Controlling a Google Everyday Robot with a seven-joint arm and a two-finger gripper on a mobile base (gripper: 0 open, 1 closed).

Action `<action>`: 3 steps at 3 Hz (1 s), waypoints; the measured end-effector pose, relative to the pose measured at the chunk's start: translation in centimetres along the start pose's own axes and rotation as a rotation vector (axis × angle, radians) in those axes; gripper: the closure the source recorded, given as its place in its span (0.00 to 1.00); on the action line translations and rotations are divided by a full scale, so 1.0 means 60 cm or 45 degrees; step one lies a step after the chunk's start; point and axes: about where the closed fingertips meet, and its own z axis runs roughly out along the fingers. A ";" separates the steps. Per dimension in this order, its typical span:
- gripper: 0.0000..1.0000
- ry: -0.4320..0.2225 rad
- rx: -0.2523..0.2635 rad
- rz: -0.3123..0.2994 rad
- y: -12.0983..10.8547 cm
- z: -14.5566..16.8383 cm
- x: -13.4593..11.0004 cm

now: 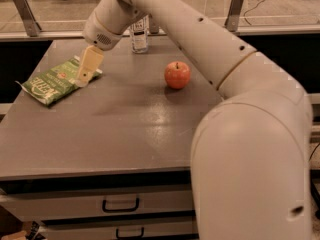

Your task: Pick green jalapeno chip bag

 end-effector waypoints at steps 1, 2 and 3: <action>0.00 -0.047 0.001 0.127 -0.023 0.061 -0.007; 0.00 -0.104 -0.012 0.267 -0.042 0.112 0.010; 0.00 -0.128 -0.022 0.358 -0.055 0.141 0.029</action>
Offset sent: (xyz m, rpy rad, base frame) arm 0.0574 0.0542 -0.0727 0.1714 0.2519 -0.2100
